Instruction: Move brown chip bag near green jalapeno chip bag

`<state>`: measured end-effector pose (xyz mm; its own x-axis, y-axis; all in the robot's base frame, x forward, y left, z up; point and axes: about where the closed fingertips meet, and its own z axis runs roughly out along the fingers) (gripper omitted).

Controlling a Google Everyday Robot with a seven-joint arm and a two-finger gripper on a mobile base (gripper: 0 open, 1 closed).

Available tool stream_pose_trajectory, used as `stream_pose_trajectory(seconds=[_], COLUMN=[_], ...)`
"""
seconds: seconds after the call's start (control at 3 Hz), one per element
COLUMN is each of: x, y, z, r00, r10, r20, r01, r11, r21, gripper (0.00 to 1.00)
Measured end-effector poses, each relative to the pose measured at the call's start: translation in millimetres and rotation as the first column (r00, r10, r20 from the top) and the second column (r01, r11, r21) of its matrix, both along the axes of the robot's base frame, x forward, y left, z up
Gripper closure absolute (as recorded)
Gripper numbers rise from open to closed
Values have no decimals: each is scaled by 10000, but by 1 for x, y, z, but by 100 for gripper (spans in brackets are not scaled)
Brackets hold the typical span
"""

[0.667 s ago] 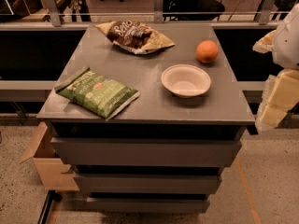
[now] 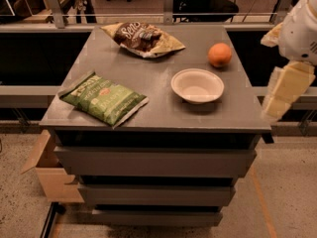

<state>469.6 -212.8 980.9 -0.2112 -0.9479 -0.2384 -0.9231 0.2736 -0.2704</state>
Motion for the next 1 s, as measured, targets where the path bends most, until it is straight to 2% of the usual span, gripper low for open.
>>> stream_pose_trajectory(seconds=[0.33,0.67,1.0], x=[46,93,143], y=[11,24,39], z=[-1,-6,-11], r00=[9993,9968,9885], r10=[207,79,-173], r20=[307,794,1505], r01=[-216,-127,66], r11=[9993,9981,9974], r21=[290,607,713], gripper=[0,0,0])
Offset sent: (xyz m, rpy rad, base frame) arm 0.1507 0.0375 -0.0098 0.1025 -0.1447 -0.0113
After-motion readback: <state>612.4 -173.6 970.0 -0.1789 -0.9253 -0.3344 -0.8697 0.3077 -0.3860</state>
